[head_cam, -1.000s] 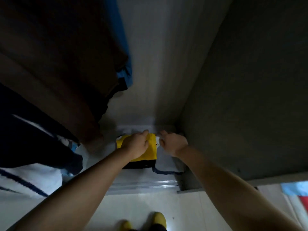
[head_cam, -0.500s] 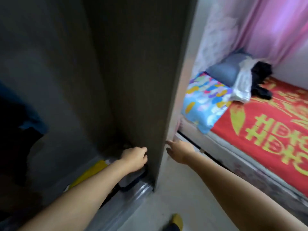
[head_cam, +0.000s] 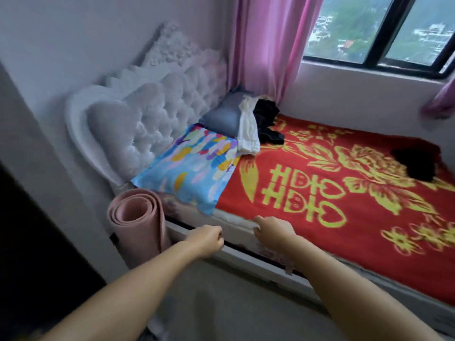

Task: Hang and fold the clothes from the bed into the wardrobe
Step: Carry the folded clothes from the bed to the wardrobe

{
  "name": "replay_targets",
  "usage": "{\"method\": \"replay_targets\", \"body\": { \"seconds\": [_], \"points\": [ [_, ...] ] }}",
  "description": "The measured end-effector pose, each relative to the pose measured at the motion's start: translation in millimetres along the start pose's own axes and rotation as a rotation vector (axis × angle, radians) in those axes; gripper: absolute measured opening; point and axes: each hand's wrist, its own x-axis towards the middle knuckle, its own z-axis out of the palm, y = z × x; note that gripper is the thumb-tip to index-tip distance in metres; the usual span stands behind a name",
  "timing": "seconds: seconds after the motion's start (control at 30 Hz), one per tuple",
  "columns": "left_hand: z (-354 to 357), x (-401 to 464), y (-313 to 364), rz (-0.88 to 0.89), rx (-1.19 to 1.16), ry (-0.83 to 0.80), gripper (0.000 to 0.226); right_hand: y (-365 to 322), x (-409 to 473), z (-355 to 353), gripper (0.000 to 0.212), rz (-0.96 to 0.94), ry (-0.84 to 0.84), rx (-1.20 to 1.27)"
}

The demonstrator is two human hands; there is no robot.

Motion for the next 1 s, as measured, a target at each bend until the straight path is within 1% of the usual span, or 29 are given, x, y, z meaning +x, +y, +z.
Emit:
{"method": "replay_targets", "body": {
  "seconds": [0.13, 0.2, 0.33, 0.5, 0.63, 0.8, 0.9, 1.0],
  "points": [
    [-11.4, 69.7, 74.8, 0.075, -0.044, 0.001, 0.032, 95.0, 13.6, -15.0, 0.035, 0.087, -0.031, -0.041],
    [-16.2, 97.0, 102.1, 0.104, -0.064, -0.003, 0.034, 130.7, 21.0, -23.4, 0.036, 0.117, -0.043, -0.052],
    [-23.3, 147.6, 133.4, 0.114, -0.036, -0.010, 0.033, 178.3, 42.4, -36.5, 0.034, 0.145, -0.024, -0.018],
    [-33.0, 214.4, 141.1, 0.137, -0.027, -0.024, 0.032, 210.9, 88.7, -39.3, 0.034, 0.157, -0.014, 0.010],
    [-42.1, 275.7, 127.8, 0.122, -0.013, -0.021, 0.038, 223.3, 143.2, -48.9, 0.037, 0.167, -0.033, 0.014],
    [-76.0, 370.0, 119.7, 0.150, 0.026, -0.052, 0.039, 255.1, 217.5, -75.8, 0.033, 0.239, -0.007, 0.033],
    [-102.6, 421.5, 114.5, 0.176, 0.041, -0.022, 0.038, 271.5, 260.0, -92.0, 0.035, 0.273, 0.042, 0.068],
    [-107.7, 465.4, 115.0, 0.174, 0.061, -0.068, 0.037, 287.7, 294.3, -85.2, 0.040, 0.297, -0.009, 0.108]
  ]
}}
